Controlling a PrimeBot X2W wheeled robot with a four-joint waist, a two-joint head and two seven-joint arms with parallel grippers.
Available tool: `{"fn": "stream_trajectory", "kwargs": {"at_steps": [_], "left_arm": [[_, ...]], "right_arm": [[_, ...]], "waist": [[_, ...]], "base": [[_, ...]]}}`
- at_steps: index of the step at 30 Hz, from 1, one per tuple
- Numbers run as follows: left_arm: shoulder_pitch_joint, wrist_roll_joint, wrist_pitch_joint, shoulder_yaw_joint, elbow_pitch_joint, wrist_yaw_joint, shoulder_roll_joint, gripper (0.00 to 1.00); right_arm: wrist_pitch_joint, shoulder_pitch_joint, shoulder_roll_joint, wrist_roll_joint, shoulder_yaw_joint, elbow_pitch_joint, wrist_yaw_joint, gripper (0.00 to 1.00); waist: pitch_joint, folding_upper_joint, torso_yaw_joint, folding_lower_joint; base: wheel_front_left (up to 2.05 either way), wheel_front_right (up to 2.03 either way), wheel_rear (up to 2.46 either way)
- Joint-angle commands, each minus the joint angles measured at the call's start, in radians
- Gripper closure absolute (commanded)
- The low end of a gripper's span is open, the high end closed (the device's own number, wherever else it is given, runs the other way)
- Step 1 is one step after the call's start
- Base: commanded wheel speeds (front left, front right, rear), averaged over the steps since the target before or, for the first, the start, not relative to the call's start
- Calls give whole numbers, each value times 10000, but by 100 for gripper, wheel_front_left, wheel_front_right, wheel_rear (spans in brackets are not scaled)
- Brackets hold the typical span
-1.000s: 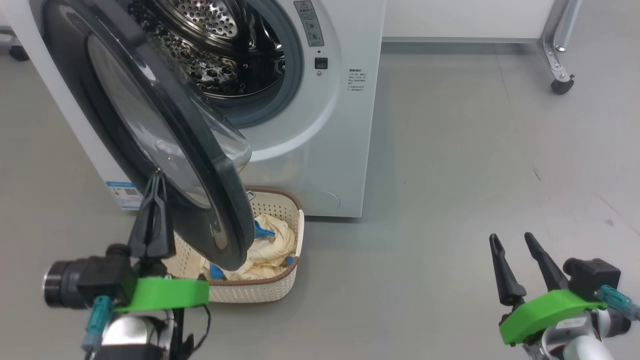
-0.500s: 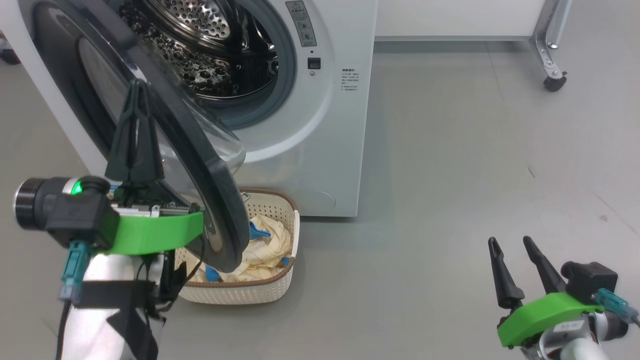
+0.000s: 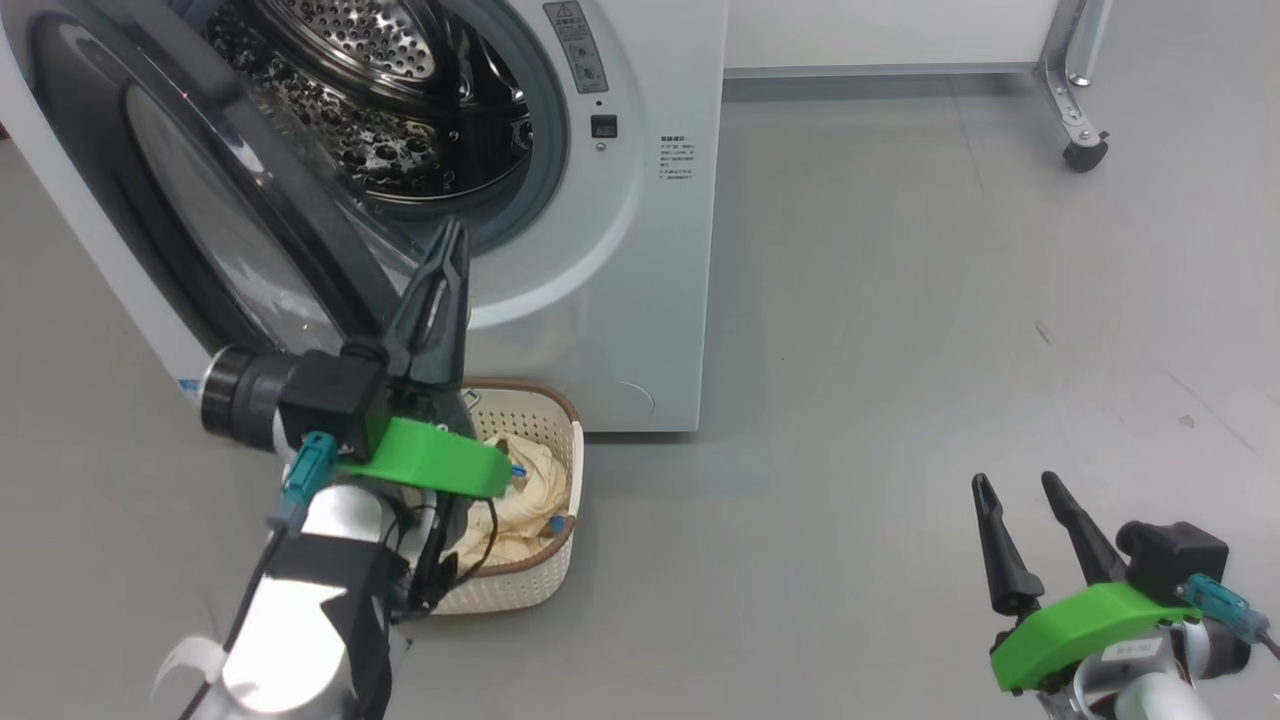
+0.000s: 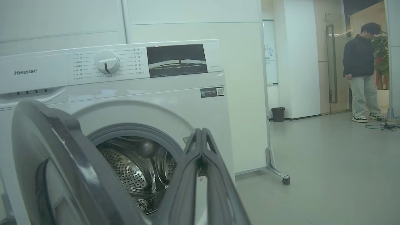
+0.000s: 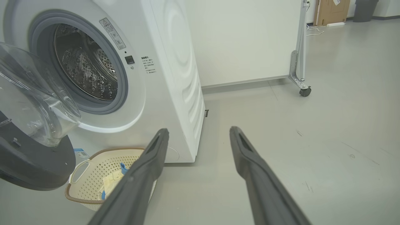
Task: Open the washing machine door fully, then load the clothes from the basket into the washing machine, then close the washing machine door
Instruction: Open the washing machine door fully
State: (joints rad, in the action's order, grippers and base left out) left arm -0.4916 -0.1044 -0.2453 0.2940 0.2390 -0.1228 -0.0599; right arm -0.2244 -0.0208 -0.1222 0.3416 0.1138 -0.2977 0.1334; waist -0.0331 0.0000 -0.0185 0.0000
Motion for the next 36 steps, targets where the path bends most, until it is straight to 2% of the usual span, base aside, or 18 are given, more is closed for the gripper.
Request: {"fn": "stream_trajectory", "kwargs": {"at_steps": [1,19,29,36], "left_arm": [[-655,-198,101,-110,60,-16,-104,100],[-938,-1369,621,1454,2899,-71,43,100],[-1337,-1568,380,1421,4738,63,21,100],[-1574,-1645,96,1337,5517,176,4,100]], "right_arm": [[-161,-529,-54,-27,213,224,-27,0],[-214,-594,-14,23,306,16,-27,0],[-227,-618,1,71,432,-97,-27,0],[-235,-624,-41,92,388,-148,-27,0]], "waist": [[-4,0,-39,0],[-17,0,-166,0],[51,0,-252,0],[85,0,-230,0]], "base": [[0,0,0],[0,0,0],[0,0,0],[0,0,0]]}}
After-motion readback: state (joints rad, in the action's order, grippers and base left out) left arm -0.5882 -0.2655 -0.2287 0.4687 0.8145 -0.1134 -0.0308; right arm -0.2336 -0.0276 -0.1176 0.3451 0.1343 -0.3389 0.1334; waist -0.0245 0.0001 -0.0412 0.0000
